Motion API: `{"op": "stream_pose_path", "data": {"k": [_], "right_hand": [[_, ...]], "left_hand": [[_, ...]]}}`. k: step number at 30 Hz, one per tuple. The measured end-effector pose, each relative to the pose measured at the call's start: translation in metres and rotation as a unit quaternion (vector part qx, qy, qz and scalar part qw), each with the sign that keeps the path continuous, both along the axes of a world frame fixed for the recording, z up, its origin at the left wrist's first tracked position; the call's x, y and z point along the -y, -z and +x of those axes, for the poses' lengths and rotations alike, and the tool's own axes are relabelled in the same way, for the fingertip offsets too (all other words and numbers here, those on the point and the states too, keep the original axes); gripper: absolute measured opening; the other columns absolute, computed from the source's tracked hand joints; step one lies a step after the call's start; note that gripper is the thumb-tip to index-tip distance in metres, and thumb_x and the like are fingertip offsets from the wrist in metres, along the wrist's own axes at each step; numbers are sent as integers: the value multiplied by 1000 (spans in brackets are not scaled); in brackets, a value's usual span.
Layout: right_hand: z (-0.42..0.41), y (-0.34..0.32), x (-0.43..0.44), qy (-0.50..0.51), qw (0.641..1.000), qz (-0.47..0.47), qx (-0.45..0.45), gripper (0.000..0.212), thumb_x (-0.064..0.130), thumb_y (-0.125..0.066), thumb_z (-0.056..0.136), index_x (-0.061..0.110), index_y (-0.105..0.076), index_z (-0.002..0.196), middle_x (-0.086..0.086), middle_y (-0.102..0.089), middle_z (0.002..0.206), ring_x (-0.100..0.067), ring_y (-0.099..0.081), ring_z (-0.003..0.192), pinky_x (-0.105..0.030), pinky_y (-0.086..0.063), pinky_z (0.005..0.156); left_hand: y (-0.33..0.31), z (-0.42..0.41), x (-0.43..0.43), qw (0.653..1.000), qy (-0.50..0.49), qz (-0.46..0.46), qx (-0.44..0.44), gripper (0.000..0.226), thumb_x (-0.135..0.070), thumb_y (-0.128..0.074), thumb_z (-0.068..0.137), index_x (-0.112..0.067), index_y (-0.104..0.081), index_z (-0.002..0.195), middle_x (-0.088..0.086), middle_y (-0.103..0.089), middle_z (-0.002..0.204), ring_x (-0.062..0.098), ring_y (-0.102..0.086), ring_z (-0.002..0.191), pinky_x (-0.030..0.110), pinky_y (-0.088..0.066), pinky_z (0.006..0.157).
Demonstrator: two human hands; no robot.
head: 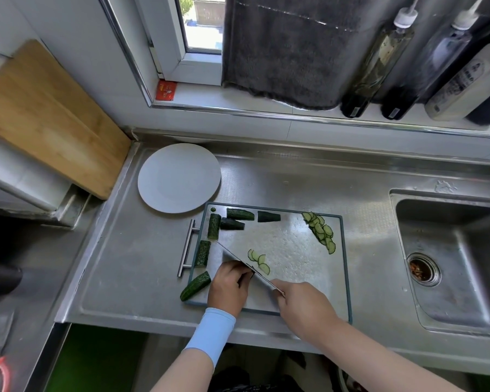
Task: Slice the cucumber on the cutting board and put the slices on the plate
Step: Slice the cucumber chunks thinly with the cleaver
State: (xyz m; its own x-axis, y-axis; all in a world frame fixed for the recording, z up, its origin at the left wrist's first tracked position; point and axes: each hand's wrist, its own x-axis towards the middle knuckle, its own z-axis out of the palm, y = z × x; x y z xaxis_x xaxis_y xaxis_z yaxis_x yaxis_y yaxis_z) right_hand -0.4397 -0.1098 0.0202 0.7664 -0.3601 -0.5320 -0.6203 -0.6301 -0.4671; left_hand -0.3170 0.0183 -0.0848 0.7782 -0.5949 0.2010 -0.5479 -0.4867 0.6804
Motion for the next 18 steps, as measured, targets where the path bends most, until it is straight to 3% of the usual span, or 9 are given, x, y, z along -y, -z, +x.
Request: {"op": "stream_pose_path", "data": {"k": [7, 11, 15, 18], "right_hand": [[-2, 0, -10, -19, 1000, -5, -3, 32, 22, -38, 102, 33, -60, 123, 6, -60, 81, -18, -54, 71, -28, -41, 64], [-4, 1, -14, -14, 1000, -10, -9, 32, 24, -38, 103, 34, -60, 123, 2, -67, 86, -19, -58, 74, -31, -48, 69], [1, 7, -16, -8, 1000, -6, -10, 30, 24, -38, 102, 33, -62, 117, 2, -64, 83, -20, -56, 72, -30, -45, 63], [12, 11, -18, 7, 1000, 1, -3, 30, 24, -38, 102, 31, -64, 114, 1, -65, 81, -21, -60, 74, -32, -50, 69]], "left_hand": [[-2, 0, -12, 1000, 12, -2, 3, 20, -1, -83, 69, -12, -75, 84, 2, -69, 90, 14, -59, 87, 14, -43, 83], [-1, 0, -14, 1000, 15, -2, -3, 22, 0, -84, 66, -12, -74, 81, 2, -69, 87, 12, -58, 86, 5, -37, 86], [-2, 1, -15, 1000, 24, -4, -10, 20, 0, -82, 68, -13, -74, 81, 1, -68, 87, 13, -60, 86, 8, -40, 84], [-1, 1, -15, 1000, 26, -5, -11, 19, 2, -80, 70, -12, -74, 81, 0, -67, 86, 14, -60, 84, 10, -41, 82]]}}
